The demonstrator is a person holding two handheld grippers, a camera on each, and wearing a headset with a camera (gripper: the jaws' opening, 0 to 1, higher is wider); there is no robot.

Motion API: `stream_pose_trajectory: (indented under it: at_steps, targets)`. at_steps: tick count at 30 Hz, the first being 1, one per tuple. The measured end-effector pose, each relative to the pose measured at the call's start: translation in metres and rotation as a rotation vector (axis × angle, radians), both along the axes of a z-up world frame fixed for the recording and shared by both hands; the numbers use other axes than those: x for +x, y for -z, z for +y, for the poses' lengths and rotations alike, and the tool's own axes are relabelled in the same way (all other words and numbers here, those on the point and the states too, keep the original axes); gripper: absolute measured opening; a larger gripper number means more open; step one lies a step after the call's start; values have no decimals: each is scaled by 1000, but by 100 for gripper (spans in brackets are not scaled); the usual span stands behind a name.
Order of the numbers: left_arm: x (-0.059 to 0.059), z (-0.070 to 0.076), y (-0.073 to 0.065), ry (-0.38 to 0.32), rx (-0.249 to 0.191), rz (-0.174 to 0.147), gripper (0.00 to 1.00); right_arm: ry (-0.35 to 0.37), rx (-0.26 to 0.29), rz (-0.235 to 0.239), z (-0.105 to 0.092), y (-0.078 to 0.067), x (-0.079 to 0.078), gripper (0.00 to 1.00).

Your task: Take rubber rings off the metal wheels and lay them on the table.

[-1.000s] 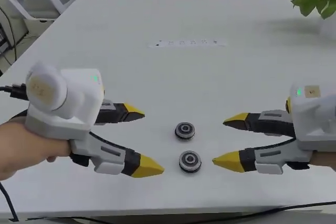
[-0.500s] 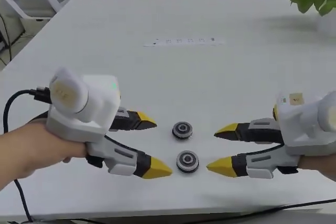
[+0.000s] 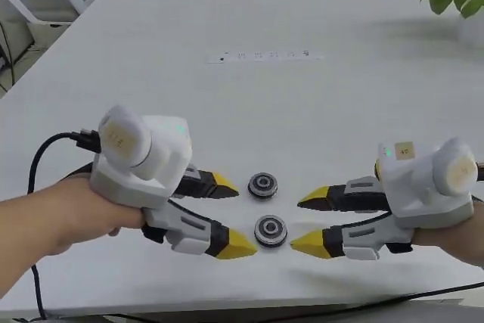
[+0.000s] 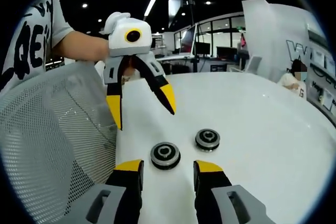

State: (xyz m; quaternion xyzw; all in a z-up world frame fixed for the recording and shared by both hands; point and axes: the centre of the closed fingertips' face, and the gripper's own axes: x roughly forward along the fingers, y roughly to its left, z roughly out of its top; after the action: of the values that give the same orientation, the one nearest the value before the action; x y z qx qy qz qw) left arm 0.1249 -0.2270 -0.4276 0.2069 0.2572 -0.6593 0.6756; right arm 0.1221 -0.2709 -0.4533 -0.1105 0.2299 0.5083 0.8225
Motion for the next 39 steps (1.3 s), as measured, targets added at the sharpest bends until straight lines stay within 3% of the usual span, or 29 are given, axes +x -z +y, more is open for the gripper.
stream_pose_trajectory:
  at_steps: [10,24,30,36,39]
  targets:
    - [2,-16,9,5,-11,33,36,9,7,8,1,2,2,36]
    - [4,-28,29,11,21,39,22,14,1,22,-2,8,-2,35]
    - [4,-29,32,17,26,13,13,17,1,21,-3,8,-2,35]
    - [4,-29,34,33,30,-51,8,21,3,22,-2,9,0,35]
    - [5,-30,35,40,32,-66,8,16,6,25,0,10,1,35]
